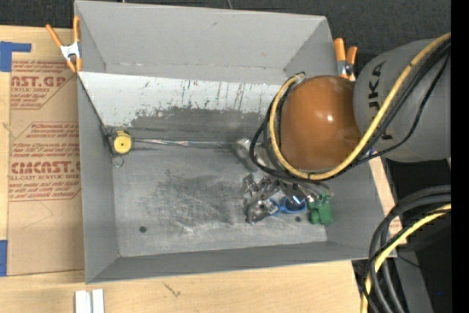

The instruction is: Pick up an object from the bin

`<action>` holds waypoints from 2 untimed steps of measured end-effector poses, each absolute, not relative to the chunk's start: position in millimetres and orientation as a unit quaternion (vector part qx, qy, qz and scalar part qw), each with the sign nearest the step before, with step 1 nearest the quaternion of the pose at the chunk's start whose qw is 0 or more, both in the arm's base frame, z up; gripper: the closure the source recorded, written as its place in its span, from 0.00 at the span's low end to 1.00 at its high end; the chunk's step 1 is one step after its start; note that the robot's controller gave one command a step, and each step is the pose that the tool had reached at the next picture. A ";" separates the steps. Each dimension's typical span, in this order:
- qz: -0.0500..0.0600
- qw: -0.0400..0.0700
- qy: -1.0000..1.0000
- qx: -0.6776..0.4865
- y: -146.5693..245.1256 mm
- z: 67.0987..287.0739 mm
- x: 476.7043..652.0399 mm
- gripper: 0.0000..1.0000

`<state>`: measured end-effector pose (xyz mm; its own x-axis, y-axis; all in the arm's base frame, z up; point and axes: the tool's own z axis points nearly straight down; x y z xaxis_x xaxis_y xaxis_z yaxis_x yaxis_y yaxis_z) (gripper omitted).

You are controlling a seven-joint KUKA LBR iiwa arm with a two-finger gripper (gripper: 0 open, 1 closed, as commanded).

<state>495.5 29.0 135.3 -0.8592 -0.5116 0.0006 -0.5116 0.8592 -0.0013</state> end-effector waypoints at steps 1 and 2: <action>-0.001 -0.001 -0.993 0.122 26.1 136.6 533.9 1.00; 0.001 0.000 -0.982 0.190 -79.7 138.4 524.4 1.00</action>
Offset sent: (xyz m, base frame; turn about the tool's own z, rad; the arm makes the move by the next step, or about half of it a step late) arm 0.0378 -0.0037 0.0015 0.2925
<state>524.4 -79.7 138.4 -0.9279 -0.3727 -0.0004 -0.3727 0.9279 -0.0029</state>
